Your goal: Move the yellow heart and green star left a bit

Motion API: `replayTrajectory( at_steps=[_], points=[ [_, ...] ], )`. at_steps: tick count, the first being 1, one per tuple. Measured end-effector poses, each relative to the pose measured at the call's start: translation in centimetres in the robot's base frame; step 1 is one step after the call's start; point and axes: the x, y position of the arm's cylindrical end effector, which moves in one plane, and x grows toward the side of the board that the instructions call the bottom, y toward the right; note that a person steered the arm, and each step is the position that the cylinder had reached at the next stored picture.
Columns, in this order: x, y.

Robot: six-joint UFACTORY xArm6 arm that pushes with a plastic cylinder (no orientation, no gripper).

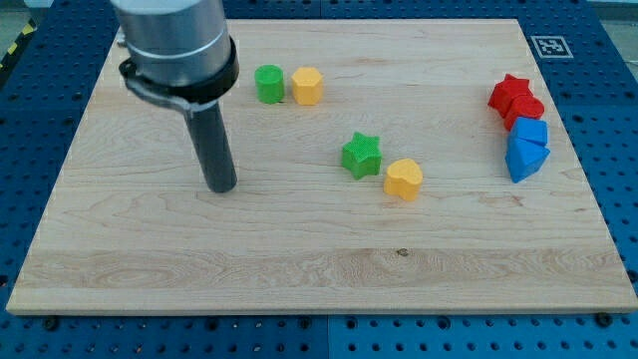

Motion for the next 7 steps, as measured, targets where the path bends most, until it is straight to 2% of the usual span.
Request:
replayTrajectory(
  at_steps=[2,4,5,6,7],
  points=[
    [0.7,0.0],
    [6.6,2.0],
    [7.1,7.3],
    [7.1,9.1],
    [7.6,14.5]
  ],
)
